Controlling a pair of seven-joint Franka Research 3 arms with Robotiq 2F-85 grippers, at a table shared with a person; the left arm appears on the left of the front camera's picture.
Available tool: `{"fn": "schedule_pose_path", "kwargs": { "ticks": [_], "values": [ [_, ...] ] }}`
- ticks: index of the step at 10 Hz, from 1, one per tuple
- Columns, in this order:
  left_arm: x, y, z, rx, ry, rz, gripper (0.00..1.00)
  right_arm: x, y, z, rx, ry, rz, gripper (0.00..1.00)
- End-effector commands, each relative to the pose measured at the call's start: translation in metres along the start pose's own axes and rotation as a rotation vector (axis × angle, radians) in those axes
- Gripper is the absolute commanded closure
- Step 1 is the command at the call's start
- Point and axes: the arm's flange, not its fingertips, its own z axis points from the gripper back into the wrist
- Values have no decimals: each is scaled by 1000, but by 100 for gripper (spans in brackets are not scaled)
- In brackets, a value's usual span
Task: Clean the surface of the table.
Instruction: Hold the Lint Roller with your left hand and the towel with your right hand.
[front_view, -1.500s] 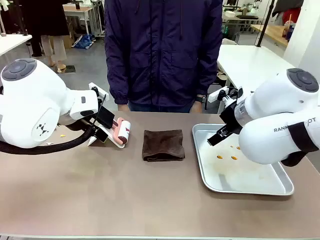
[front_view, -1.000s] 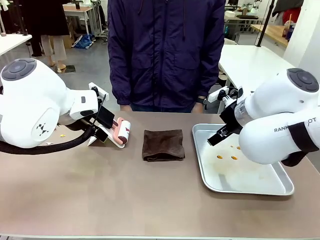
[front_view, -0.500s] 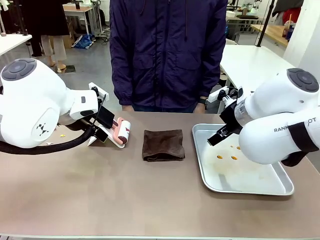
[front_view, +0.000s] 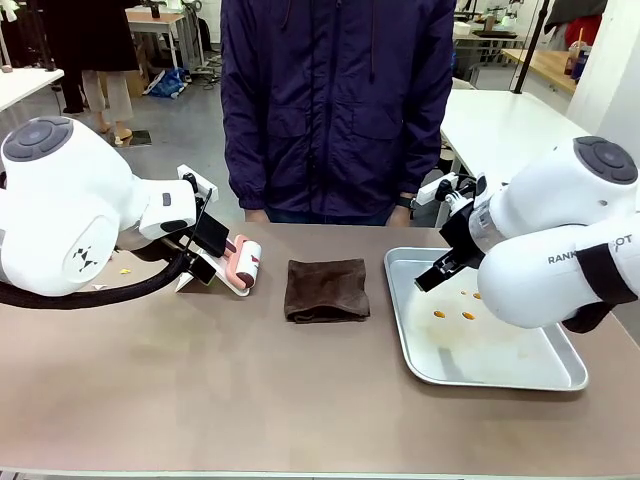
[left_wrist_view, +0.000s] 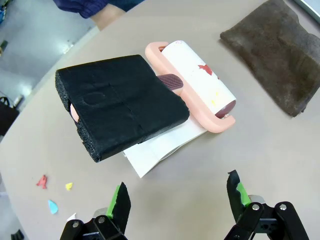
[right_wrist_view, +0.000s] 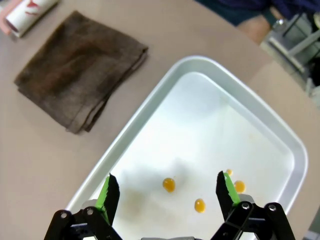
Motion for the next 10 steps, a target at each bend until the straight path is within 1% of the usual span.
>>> {"fn": "schedule_pose_path", "kwargs": {
  "ticks": [1,2,3,4,5,6,7,8,9,10],
  "values": [
    [-2,1,8,-44,37,-16,0,7,-1,10,42,70,-196,0],
    [-6,6,19,-127,54,8,0,7,-1,22,64,95,-268,0],
    [-11,15,33,-191,106,41,0,6,-1,37,106,121,-363,0],
    [-14,27,54,-214,161,171,0,2,-3,55,172,113,-415,0],
    [-20,36,76,-239,144,292,0,-7,-8,72,244,113,-460,0],
    [-31,47,99,-277,92,354,0,-21,-20,90,346,51,-525,0],
    [-46,63,117,-321,19,381,0,-38,-34,110,491,-32,-574,0],
    [-68,87,132,-429,-97,374,0,-58,-48,127,569,-102,-644,0],
    [-90,113,140,-580,-198,363,0,-80,-65,141,673,-140,-732,0],
    [-122,150,148,-722,-313,450,0,-106,-80,157,744,-196,-799,0]
  ]
}}
